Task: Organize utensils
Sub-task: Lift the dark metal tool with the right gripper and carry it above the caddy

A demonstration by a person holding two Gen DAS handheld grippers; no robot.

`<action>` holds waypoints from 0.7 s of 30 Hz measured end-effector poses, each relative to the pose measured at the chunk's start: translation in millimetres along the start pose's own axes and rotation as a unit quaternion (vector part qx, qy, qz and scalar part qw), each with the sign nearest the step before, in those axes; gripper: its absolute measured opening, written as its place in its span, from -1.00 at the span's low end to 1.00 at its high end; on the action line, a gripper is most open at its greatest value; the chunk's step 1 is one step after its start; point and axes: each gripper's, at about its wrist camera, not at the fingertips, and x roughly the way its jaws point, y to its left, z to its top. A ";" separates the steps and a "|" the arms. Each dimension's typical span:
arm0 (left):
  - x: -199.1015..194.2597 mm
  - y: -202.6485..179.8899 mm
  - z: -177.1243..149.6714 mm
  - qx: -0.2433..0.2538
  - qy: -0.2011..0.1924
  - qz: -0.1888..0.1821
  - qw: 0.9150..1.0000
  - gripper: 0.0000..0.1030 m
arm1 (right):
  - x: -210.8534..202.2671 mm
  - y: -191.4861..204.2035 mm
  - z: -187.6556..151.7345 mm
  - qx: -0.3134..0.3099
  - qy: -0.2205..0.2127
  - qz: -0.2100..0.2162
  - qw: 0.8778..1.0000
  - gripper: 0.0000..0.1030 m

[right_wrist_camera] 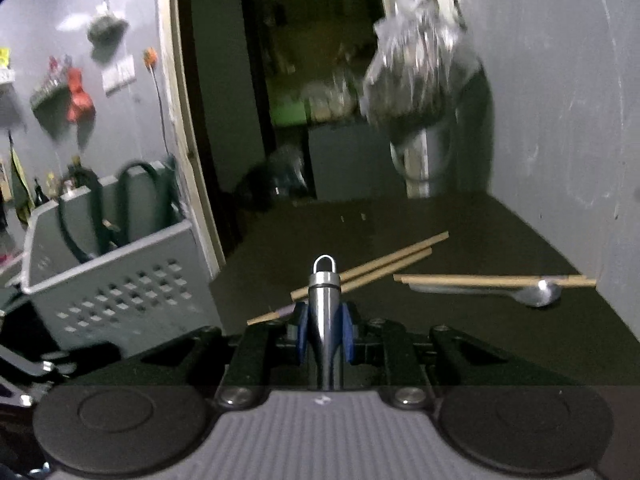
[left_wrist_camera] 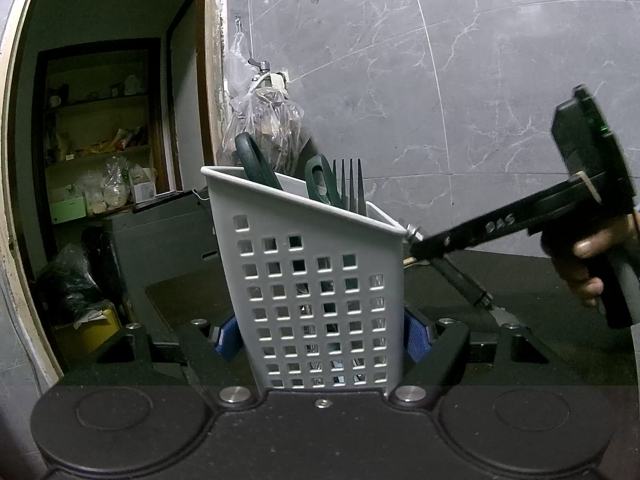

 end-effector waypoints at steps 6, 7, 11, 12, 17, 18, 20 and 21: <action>0.5 -0.2 0.0 0.001 0.000 0.000 1.000 0.52 | -27.6 11.7 0.7 -0.020 -0.071 0.011 0.997 -0.62; 0.0 -0.1 0.0 0.000 0.000 0.000 1.000 0.52 | -31.9 13.5 1.0 -0.023 -0.082 0.010 0.996 -0.62; 0.3 -0.3 -0.1 0.001 0.000 0.000 1.000 0.52 | -41.6 20.6 1.8 -0.036 -0.109 0.006 0.993 -0.62; 0.5 -0.4 0.0 0.001 0.000 0.000 1.000 0.52 | -42.8 22.6 1.8 -0.038 -0.111 0.006 0.993 -0.62; 0.1 -0.2 0.0 0.001 0.000 0.000 1.000 0.52 | -42.6 27.4 0.2 -0.045 -0.115 0.003 0.992 -0.62; -0.1 -0.3 0.0 0.001 0.000 0.000 1.000 0.52 | -43.0 27.8 -0.5 -0.046 -0.115 0.002 0.992 -0.62; 0.0 -0.4 0.0 0.001 0.000 0.000 1.000 0.52 | -43.3 27.6 -0.7 -0.047 -0.115 0.002 0.992 -0.62; 0.0 -0.4 0.0 0.001 0.000 0.000 1.000 0.52 | -43.3 26.9 -0.7 -0.046 -0.115 0.003 0.992 -0.62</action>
